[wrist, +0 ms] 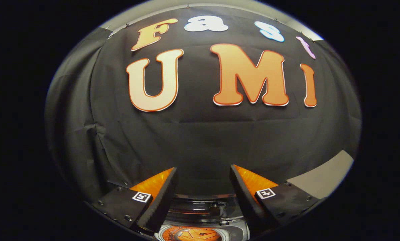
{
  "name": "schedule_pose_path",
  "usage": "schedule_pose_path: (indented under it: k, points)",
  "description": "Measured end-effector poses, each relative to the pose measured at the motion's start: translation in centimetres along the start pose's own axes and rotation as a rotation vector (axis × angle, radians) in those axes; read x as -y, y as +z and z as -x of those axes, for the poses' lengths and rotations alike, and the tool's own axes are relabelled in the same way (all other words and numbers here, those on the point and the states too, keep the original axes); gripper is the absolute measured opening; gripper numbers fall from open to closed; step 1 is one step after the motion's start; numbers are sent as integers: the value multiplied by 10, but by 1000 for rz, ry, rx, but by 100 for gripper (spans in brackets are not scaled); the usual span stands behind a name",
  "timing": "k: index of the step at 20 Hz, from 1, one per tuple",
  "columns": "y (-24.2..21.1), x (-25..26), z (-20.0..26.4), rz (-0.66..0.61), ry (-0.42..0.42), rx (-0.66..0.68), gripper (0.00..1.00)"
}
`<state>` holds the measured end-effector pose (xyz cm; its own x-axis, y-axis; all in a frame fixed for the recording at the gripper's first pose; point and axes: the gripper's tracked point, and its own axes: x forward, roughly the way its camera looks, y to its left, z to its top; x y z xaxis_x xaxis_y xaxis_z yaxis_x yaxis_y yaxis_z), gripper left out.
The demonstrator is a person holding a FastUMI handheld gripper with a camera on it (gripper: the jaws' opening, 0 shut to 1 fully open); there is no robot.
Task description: Put the clothes into the washing machine and then close the washing machine lid.
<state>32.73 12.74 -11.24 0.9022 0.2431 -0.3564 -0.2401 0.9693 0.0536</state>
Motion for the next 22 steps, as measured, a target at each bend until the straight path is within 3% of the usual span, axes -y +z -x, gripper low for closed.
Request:
schedule_pose_path:
  k: [3, 8, 16, 22]
  points:
    - [-18, 0, -24, -24, 4, -54, 98]
    - [-44, 20, -48, -14, -70, -80, 99]
    - [-44, 23, -42, -2, -63, -8, 100]
    - [-52, 20, -4, -9, -57, 35, 100]
